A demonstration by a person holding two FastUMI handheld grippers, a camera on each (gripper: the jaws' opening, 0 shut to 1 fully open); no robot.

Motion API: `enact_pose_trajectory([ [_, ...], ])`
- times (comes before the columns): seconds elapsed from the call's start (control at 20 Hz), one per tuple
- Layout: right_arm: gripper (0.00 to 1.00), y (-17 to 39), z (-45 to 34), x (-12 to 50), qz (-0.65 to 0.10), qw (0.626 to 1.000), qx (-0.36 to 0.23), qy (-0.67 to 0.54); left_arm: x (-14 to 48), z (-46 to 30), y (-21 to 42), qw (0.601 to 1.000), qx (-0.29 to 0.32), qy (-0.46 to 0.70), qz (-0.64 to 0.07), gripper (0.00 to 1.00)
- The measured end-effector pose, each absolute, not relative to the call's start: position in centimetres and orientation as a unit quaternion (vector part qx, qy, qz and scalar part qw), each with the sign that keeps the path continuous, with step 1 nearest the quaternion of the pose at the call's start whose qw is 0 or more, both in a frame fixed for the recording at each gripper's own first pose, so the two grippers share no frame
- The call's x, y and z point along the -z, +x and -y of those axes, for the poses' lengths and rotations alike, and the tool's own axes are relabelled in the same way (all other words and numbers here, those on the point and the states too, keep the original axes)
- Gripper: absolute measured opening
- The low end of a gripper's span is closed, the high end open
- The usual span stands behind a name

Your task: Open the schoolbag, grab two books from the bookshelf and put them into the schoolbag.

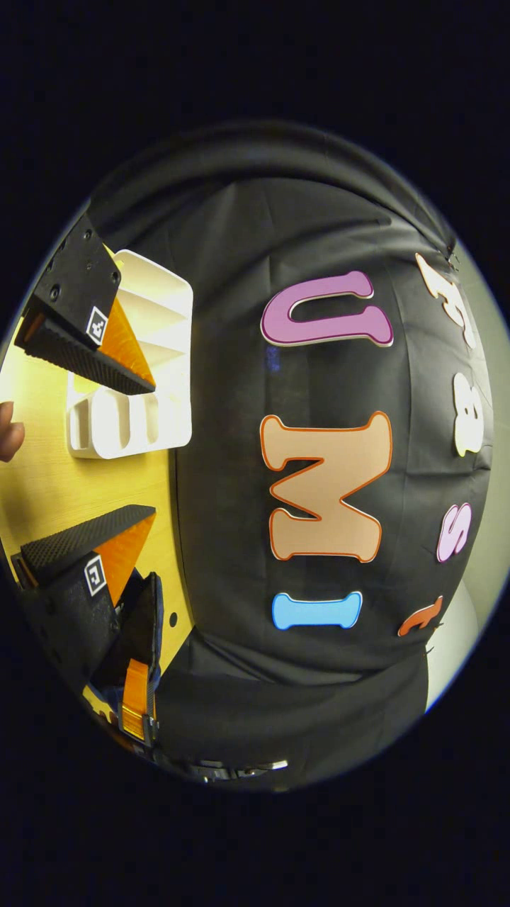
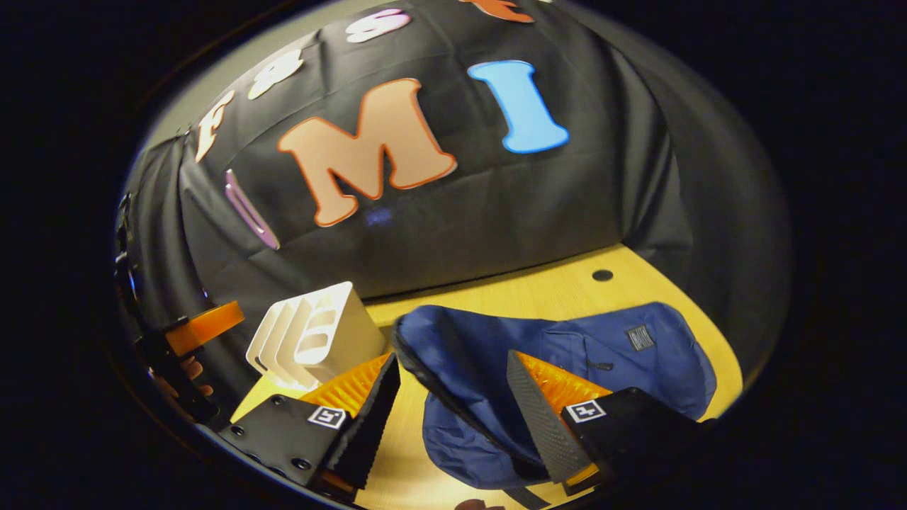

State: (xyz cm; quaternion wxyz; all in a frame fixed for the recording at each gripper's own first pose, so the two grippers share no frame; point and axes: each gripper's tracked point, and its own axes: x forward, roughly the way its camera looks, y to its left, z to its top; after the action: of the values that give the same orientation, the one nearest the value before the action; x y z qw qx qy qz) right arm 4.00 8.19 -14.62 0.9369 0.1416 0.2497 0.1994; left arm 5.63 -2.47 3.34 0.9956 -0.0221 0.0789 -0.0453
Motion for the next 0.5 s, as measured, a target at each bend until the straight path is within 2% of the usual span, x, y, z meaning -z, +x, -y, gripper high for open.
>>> enact_pose_trajectory([
  [0.05,0.96,3.4,-8.8,13.4,-0.238,0.941,-0.205,0.128,-3.4,2.2,5.1,0.996,0.044,-0.019,-0.076,0.88],
  [0.1,0.94,2.9,-9.2,12.3,-0.226,0.944,-0.21,0.119,-3.6,2.0,4.7,0.996,0.043,-0.017,-0.071,0.91],
  [0.15,0.98,2.5,-9.4,11.6,-0.218,0.946,-0.21,0.115,-3.7,1.7,4.3,0.996,0.042,-0.017,-0.071,0.91],
  [0.25,0.98,2.2,-9.7,10.5,-0.21,0.949,-0.205,0.112,-4.1,1.4,4.0,0.997,0.041,-0.019,-0.068,0.88],
  [0.5,0.99,2.1,-9.8,8.9,-0.194,0.956,-0.191,0.111,-4.9,1.0,3.4,0.997,0.038,-0.026,-0.061,0.91],
])
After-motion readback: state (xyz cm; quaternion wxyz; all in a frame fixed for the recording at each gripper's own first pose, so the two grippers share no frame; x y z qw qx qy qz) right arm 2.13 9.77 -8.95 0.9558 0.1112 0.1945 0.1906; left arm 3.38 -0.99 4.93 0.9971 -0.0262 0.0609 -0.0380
